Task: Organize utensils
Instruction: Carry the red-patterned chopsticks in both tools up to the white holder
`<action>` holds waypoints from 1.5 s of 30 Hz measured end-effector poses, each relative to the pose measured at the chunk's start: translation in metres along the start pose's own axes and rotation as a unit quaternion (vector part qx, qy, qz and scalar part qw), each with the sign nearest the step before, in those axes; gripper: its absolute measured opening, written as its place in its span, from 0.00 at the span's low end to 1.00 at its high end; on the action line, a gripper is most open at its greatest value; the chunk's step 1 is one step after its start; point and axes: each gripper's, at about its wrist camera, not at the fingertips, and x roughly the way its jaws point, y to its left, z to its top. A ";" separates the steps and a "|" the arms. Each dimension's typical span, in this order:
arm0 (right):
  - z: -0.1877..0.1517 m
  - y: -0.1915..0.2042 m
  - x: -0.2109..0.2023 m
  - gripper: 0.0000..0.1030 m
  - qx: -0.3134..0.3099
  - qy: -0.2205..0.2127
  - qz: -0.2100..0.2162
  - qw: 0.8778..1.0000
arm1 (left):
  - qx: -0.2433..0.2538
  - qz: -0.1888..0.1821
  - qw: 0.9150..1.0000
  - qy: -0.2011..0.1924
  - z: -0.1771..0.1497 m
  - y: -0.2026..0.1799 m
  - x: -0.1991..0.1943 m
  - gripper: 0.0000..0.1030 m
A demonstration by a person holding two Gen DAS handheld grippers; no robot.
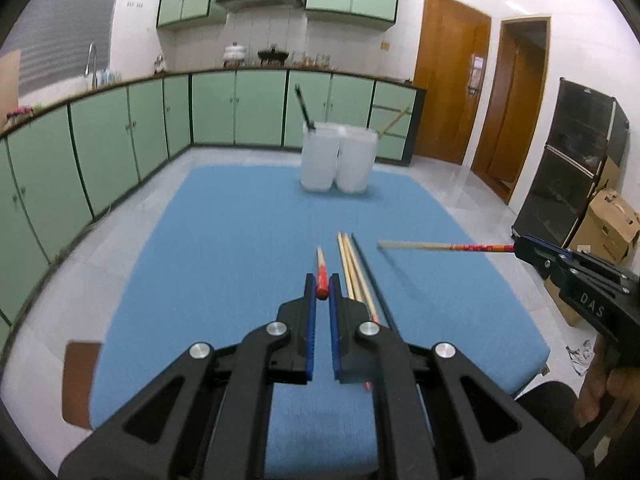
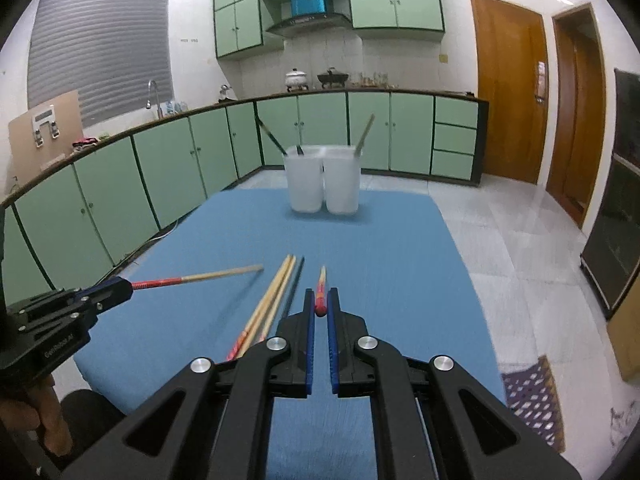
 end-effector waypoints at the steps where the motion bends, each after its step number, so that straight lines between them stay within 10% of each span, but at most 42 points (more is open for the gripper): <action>1: 0.006 0.001 0.000 0.06 -0.003 -0.001 0.000 1.000 | 0.002 0.000 1.000 -0.003 0.005 0.000 -0.001 0.05; 25: 0.137 0.005 0.040 0.05 -0.077 0.076 0.023 0.994 | 0.043 -0.030 0.999 -0.005 0.128 -0.001 0.023 0.05; 45: 0.263 -0.004 0.047 0.05 -0.060 0.042 0.028 0.997 | 0.050 -0.037 0.997 -0.054 0.246 -0.012 0.047 0.05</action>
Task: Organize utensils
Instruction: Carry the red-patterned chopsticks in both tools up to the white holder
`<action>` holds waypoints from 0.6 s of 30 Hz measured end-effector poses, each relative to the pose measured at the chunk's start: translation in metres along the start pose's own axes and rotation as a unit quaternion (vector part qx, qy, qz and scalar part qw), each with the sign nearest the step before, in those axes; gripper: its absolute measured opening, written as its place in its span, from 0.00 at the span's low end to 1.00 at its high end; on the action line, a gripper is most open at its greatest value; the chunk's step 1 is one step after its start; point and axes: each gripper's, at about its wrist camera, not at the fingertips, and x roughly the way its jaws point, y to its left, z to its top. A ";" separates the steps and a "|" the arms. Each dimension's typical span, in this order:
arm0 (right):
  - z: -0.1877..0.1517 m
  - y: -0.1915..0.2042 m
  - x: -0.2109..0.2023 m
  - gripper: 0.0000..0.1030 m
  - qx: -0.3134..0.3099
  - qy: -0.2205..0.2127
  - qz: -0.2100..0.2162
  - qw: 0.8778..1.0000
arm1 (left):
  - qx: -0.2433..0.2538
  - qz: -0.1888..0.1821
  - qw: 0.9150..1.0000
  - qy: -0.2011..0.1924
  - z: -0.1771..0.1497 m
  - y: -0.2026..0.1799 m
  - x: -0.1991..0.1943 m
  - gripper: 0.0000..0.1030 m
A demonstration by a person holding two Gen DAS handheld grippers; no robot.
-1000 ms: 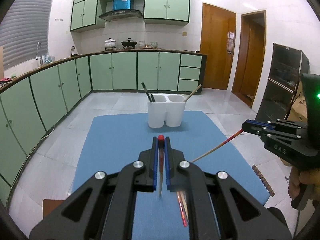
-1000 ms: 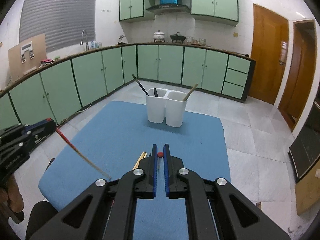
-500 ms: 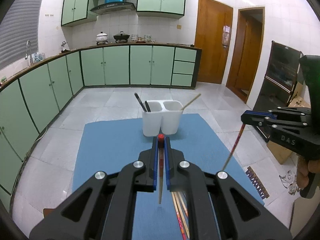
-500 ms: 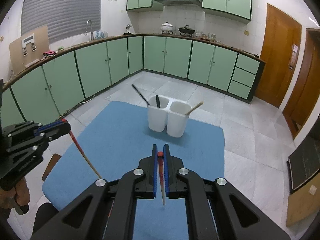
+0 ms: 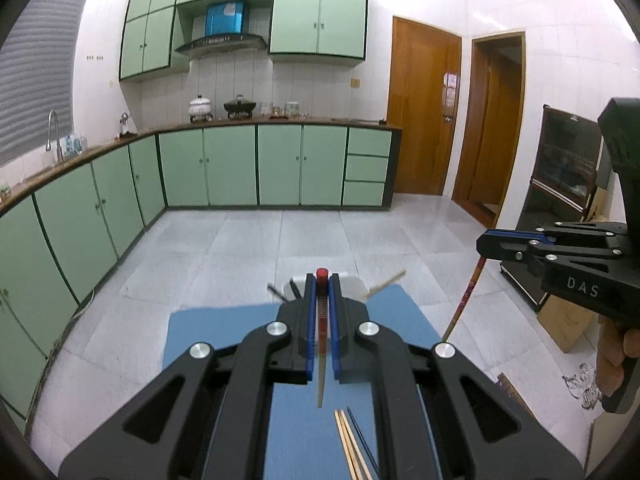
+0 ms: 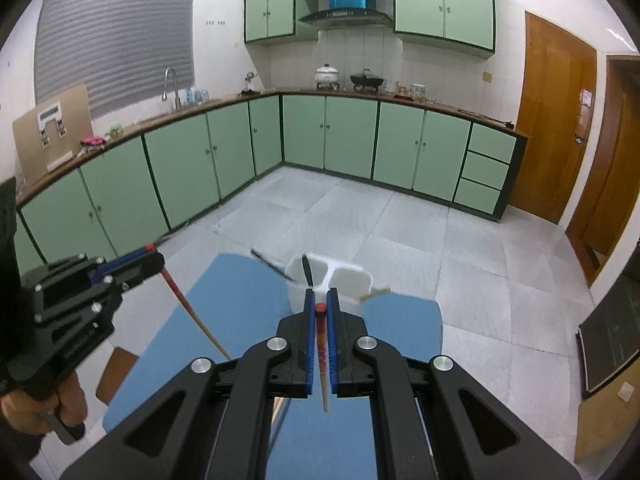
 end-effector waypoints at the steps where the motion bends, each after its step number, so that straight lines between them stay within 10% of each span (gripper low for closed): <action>1: 0.006 -0.001 0.001 0.05 0.001 -0.002 0.000 1.000 | 0.001 0.002 1.000 -0.003 0.005 0.000 0.002 0.05; 18: 0.095 -0.027 0.061 0.05 0.026 -0.051 -0.029 0.998 | -0.032 0.021 0.998 -0.047 0.078 0.017 0.072 0.05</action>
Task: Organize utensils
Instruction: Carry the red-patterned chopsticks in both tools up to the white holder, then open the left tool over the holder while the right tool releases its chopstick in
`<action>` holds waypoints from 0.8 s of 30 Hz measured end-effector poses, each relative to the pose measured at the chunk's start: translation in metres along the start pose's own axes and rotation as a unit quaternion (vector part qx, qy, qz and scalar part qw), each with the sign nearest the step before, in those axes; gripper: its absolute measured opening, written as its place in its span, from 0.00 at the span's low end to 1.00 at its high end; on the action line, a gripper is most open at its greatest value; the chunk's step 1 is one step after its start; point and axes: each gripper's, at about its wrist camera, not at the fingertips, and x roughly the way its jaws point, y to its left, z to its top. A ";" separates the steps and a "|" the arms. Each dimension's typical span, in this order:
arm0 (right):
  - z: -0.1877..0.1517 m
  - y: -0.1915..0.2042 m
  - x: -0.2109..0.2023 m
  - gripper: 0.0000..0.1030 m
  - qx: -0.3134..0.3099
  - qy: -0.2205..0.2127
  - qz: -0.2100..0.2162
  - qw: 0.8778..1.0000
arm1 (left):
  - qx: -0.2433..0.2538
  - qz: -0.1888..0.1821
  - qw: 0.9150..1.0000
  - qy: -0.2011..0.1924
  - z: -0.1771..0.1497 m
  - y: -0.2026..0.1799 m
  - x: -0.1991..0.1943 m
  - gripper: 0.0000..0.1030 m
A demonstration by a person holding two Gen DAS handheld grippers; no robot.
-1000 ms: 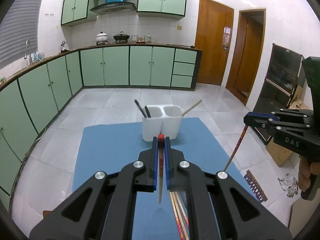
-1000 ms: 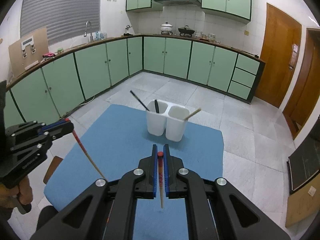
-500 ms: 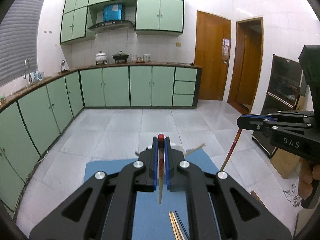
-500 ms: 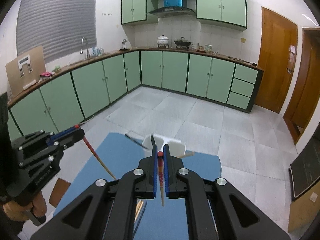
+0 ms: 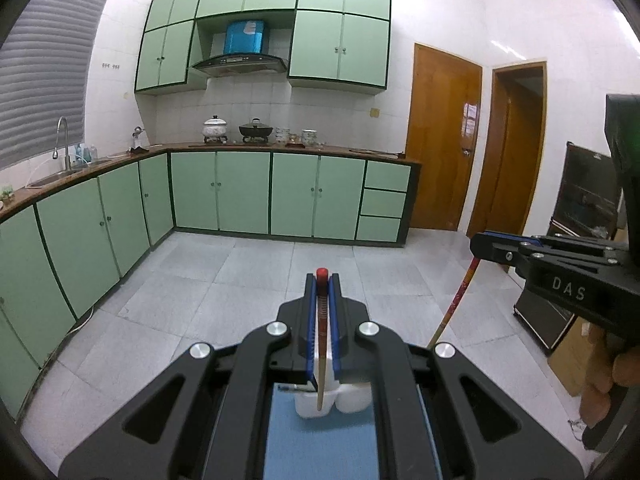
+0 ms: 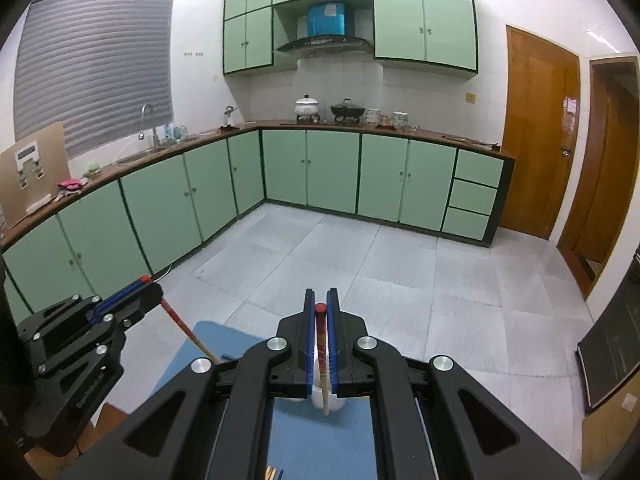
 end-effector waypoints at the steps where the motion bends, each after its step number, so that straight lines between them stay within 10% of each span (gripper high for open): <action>1: 0.002 -0.003 0.008 0.05 0.003 -0.001 -0.001 1.000 | -0.001 0.003 1.000 -0.002 0.002 0.001 0.009 0.05; 15: -0.044 -0.036 0.125 0.05 0.023 0.046 -0.005 0.999 | -0.008 0.014 0.999 0.029 -0.037 0.007 0.109 0.05; 24: -0.048 -0.046 0.122 0.17 0.029 0.047 -0.009 0.998 | -0.001 0.022 0.999 0.045 -0.047 0.011 0.110 0.06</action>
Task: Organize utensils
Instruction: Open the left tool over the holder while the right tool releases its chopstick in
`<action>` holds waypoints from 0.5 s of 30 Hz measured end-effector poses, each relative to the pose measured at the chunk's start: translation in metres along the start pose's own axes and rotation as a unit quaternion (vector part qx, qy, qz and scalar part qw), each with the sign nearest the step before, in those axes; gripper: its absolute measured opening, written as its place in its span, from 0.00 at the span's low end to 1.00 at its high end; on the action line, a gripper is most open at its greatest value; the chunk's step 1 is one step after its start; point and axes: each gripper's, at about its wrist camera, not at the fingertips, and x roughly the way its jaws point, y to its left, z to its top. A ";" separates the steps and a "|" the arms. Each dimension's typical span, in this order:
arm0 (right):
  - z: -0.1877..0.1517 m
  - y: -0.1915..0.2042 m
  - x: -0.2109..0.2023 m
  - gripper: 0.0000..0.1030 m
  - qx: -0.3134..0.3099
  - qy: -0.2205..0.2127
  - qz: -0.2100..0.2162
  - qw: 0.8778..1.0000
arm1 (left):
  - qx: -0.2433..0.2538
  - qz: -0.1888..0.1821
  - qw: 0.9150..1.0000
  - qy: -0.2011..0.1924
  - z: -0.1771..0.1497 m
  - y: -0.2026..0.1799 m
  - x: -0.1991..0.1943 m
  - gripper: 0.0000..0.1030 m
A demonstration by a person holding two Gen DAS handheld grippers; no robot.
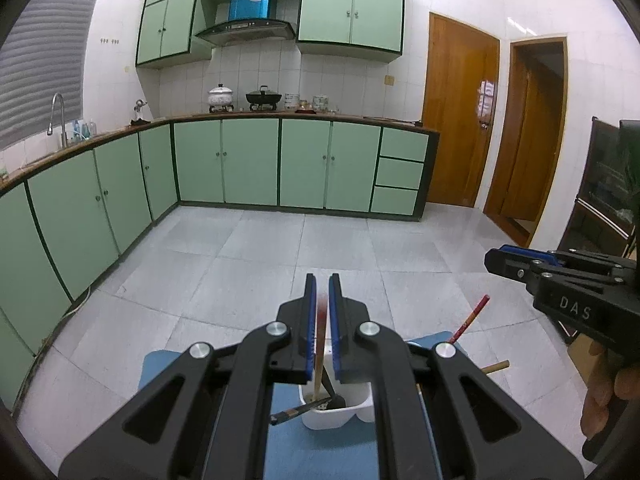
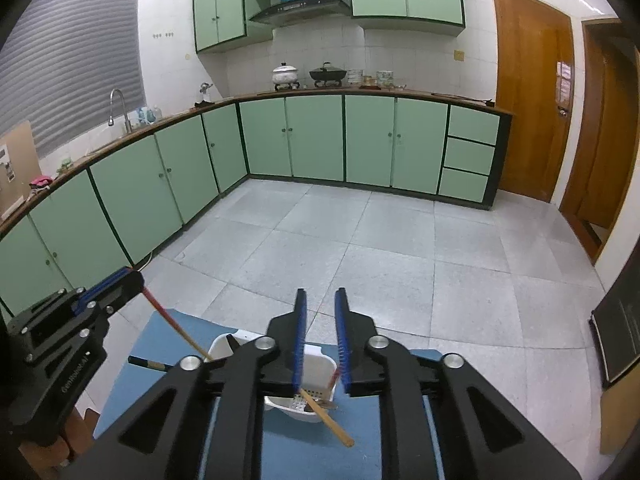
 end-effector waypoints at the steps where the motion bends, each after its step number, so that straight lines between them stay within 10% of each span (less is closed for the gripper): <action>1: 0.000 0.000 -0.003 0.17 -0.001 -0.001 -0.001 1.000 | 0.001 0.000 1.000 -0.001 0.002 0.000 -0.002 0.06; 15: -0.032 0.014 -0.093 0.18 -0.013 -0.045 0.012 0.999 | 0.016 0.000 1.000 -0.024 -0.005 0.000 -0.097 0.19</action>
